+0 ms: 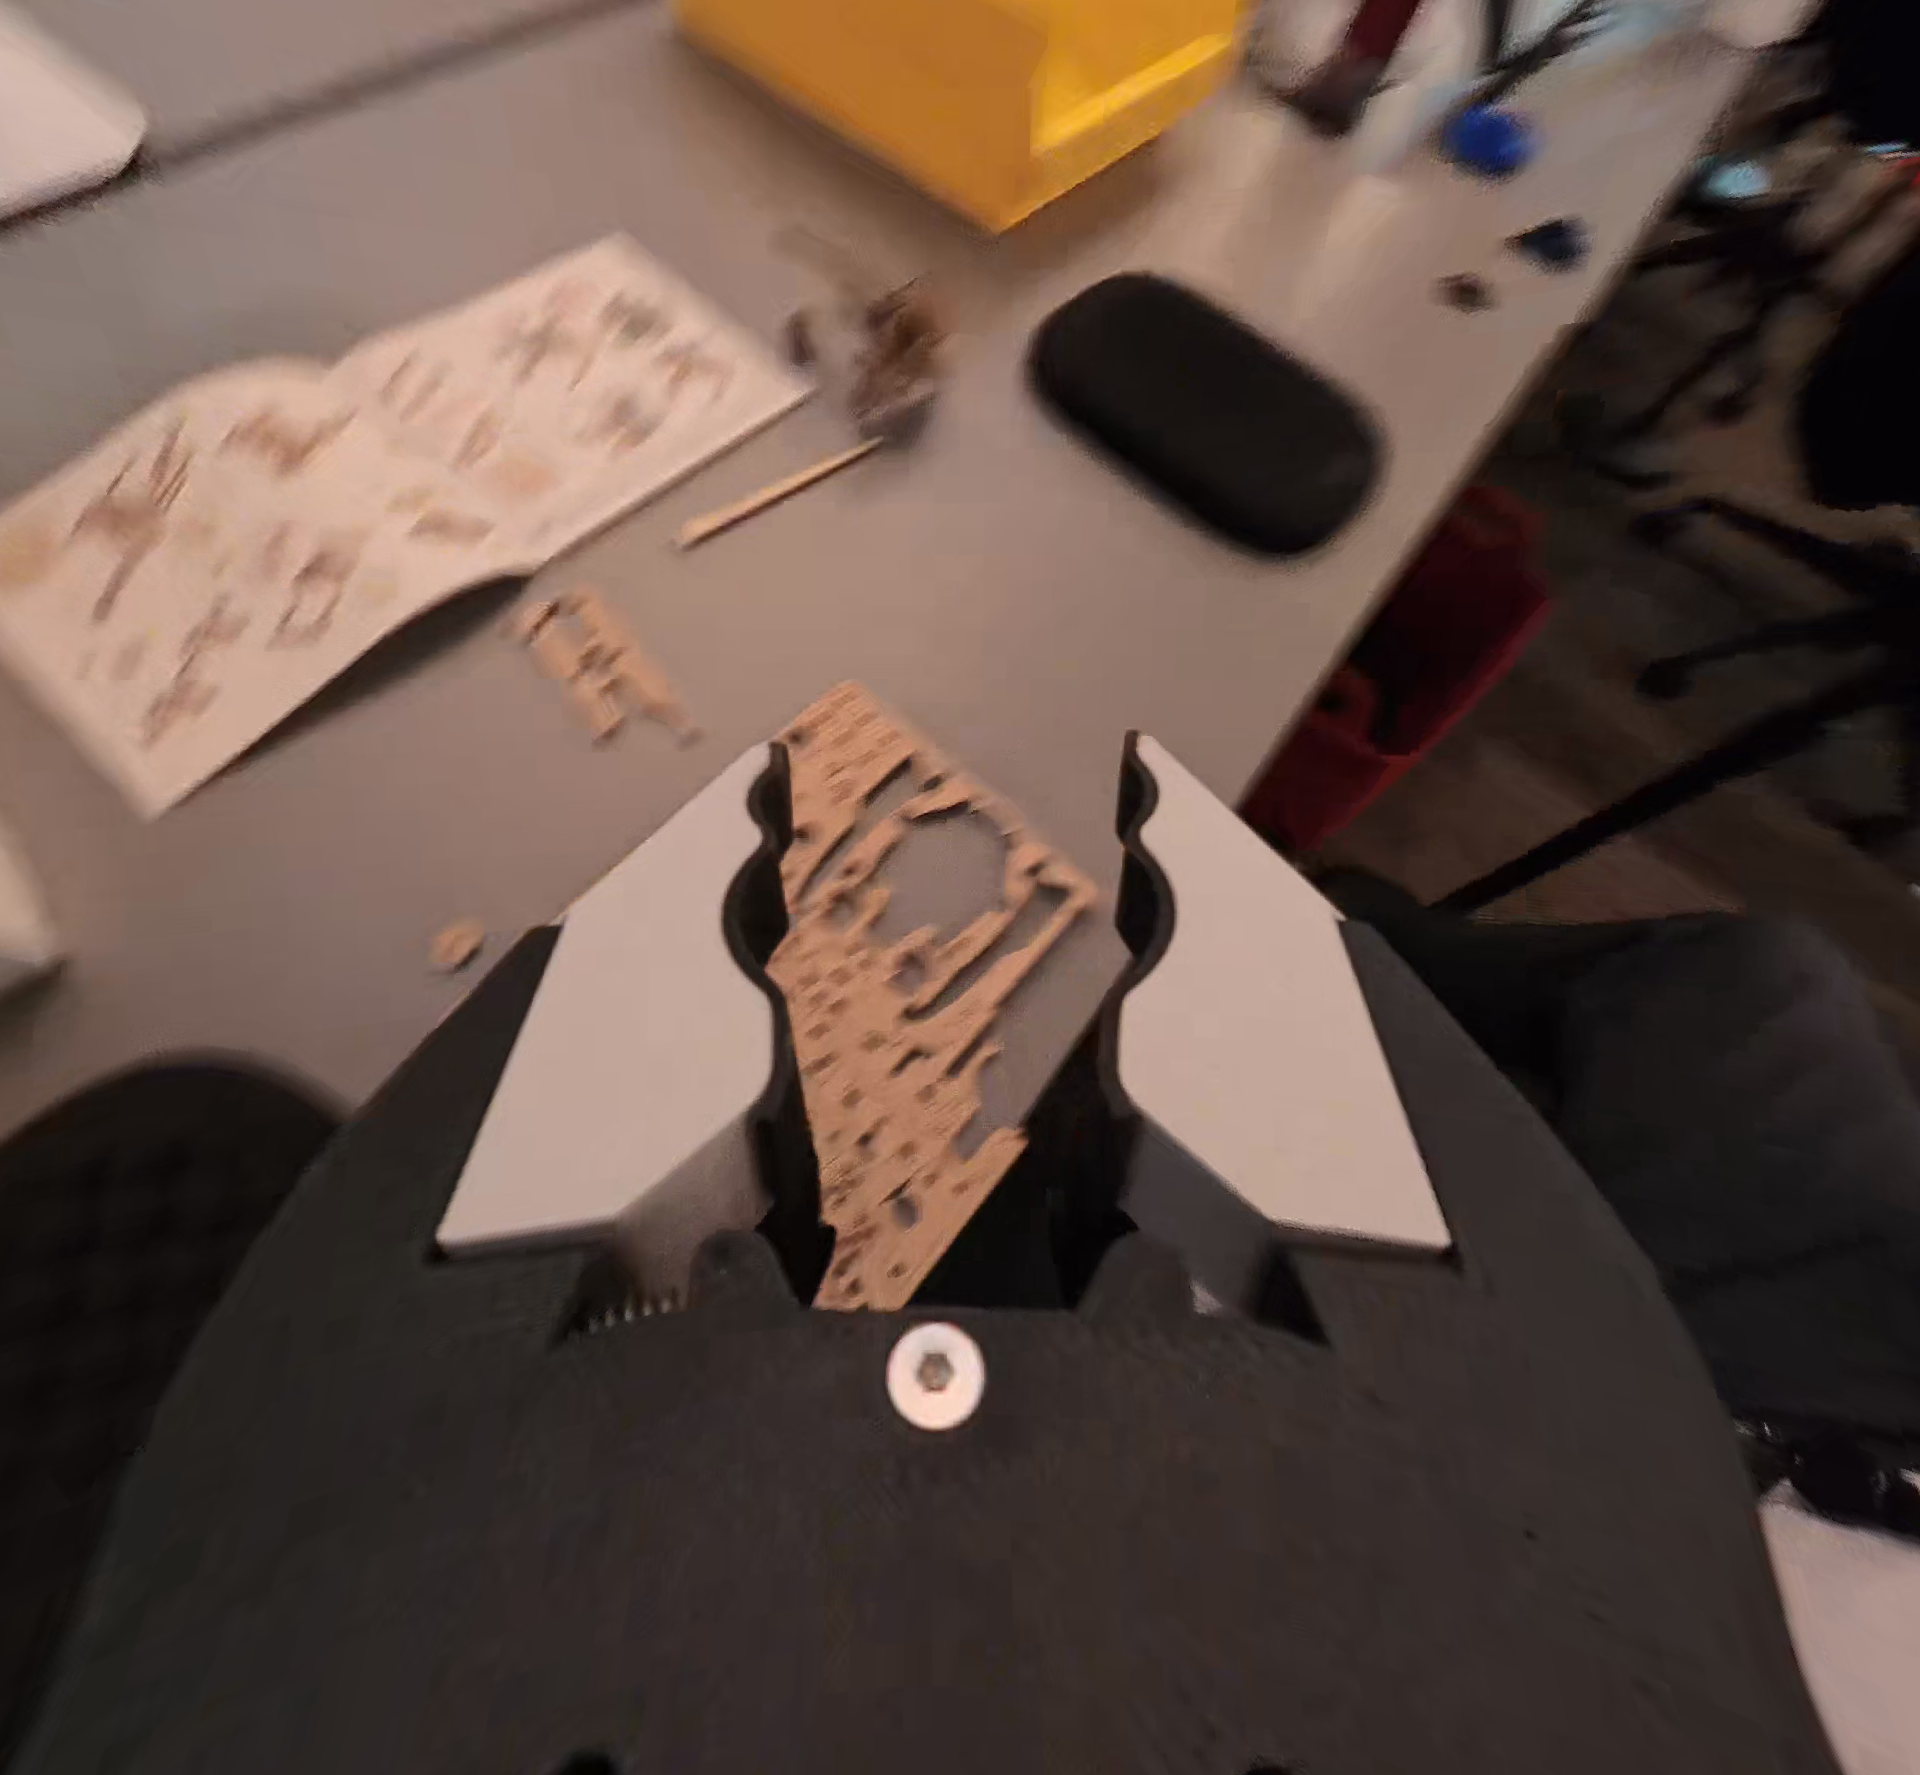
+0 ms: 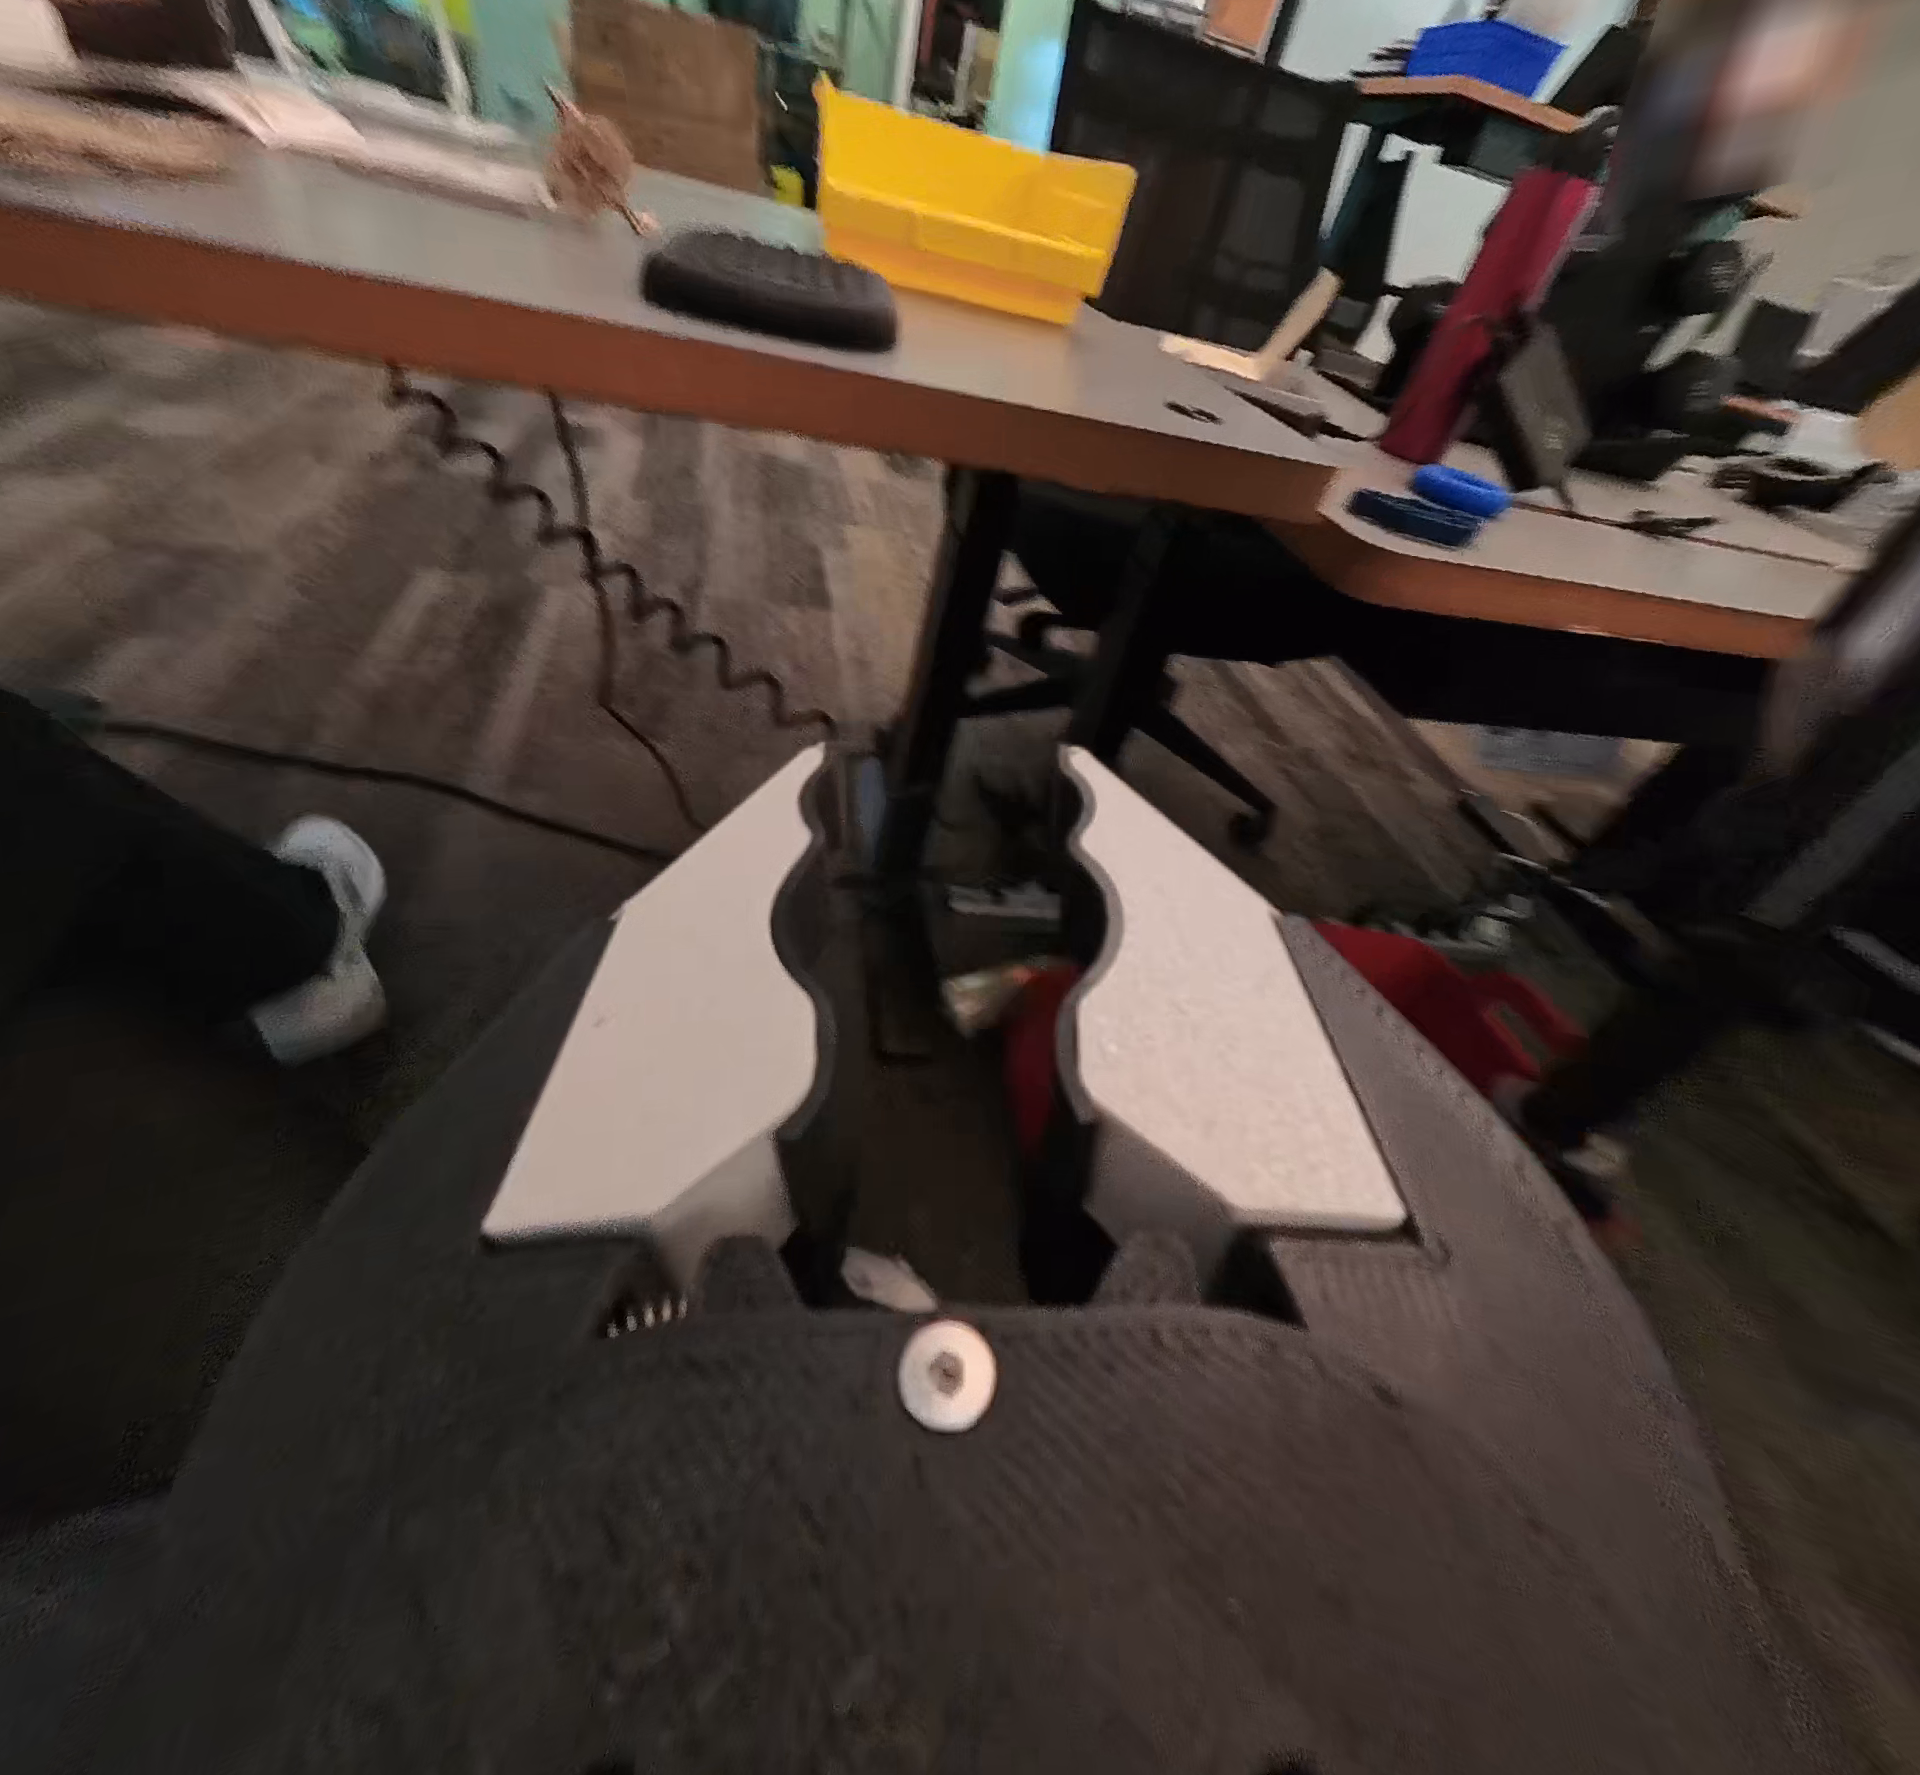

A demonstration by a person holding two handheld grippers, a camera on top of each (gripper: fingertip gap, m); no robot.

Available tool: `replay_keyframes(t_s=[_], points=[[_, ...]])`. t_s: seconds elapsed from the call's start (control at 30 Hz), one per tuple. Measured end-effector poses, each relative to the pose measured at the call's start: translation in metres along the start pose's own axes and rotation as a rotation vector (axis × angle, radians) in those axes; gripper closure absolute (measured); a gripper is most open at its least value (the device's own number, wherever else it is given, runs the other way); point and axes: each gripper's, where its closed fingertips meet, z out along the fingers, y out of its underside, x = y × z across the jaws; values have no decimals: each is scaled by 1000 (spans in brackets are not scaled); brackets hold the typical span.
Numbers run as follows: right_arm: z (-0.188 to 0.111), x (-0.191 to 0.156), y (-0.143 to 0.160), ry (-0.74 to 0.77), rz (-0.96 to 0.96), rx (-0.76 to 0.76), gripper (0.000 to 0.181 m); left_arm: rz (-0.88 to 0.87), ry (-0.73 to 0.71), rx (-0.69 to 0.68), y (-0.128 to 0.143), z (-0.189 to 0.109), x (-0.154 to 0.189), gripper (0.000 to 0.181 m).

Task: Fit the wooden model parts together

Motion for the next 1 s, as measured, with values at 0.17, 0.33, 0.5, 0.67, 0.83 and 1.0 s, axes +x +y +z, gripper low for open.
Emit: replay_keyframes(t_s=[0.17, 0.33, 0.5, 0.67, 0.83, 1.0], points=[[-68, 45, 11, 207, -172, -184, 145, 305, 198, 107, -4, 6, 105, 116], [-94, 37, 29, 195, -5, -247, 147, 361, 544, 108, 24, 34, 201, 121], [-27, 2, 112, -7, 109, -487, 147, 404, 713, 87, 64, 77, 255, 124], [69, 1, 241, -76, 283, -710, 150, 387, 772, 7, 121, 128, 283, 129], [137, 35, 409, -25, 516, -939, 150, 297, 722, -104, 162, 191, 275, 130], [177, 44, 528, 48, 784, -1039, 157, 288, 589, -140, 175, 245, 255, 127]])
